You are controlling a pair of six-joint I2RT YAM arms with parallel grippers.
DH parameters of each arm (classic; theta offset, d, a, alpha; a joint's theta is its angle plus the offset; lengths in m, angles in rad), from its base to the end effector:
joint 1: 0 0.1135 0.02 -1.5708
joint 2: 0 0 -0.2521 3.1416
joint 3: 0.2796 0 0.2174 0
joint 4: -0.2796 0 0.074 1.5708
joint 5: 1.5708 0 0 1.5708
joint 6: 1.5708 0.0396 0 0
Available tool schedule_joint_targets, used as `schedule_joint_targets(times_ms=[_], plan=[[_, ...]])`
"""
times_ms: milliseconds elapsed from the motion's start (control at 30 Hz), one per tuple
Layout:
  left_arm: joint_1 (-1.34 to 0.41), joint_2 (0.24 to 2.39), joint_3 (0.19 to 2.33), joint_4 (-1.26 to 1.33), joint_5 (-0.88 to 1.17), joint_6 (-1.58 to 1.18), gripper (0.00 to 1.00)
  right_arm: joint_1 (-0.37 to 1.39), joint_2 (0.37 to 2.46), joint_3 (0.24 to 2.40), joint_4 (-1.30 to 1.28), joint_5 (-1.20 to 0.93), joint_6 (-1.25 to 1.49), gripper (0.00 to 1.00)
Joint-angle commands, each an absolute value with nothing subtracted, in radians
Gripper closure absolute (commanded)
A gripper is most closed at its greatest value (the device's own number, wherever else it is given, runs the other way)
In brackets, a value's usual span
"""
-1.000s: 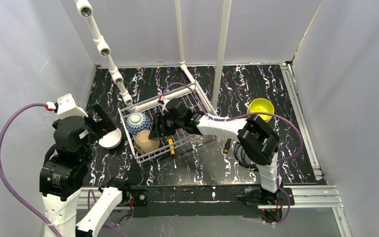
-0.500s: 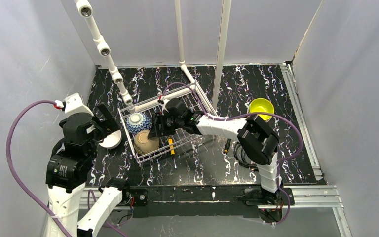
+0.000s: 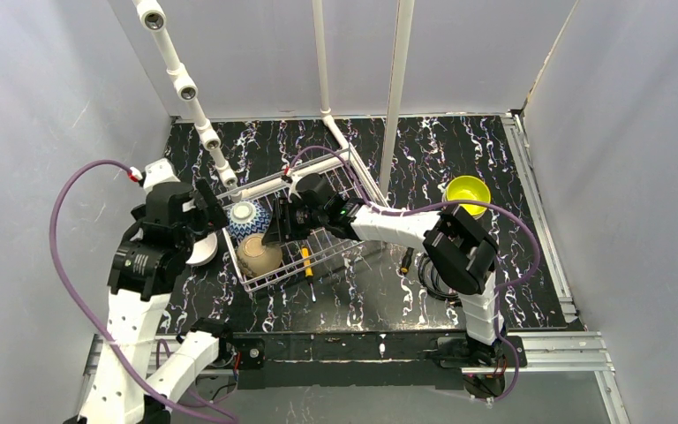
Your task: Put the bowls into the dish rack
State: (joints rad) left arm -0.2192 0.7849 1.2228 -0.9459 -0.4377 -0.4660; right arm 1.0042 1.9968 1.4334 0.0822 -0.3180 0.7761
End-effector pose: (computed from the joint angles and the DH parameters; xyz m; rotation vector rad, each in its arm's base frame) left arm 0.1027 -0.0057 0.3812 -0.5082 1.9624 0.0242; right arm 0.2213 0.3710 0.2305 -0.4921 2.2984 1.3378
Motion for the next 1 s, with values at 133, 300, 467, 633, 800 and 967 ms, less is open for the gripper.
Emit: schedule_joint_targets(times_ms=[133, 300, 467, 633, 800, 967], plan=[[-0.189, 0.887, 1.214, -0.938, -0.502, -0.540, 0.02, 1.015, 1.890, 1.426, 0.105, -0.272, 0.749, 0.41], [-0.013, 0.970, 1.192, -0.895, -0.346, -0.567, 0.10, 1.005, 1.760, 1.366, 0.061, -0.171, 0.696, 0.38], [0.160, 1.044, 1.149, -0.855, -0.253, -0.594, 0.16, 0.981, 1.619, 1.278, 0.015, -0.095, 0.648, 0.38], [0.224, 1.128, 1.100, -0.850, -0.285, -0.631, 0.13, 0.959, 1.506, 1.184, 0.006, -0.063, 0.627, 0.38], [0.235, 1.172, 0.962, -0.849, -0.251, -0.698, 0.09, 0.946, 1.433, 1.117, 0.027, -0.089, 0.629, 0.38], [0.248, 1.193, 0.874, -0.750, -0.246, -0.757, 0.10, 0.945, 1.388, 1.061, 0.051, -0.105, 0.641, 0.37]])
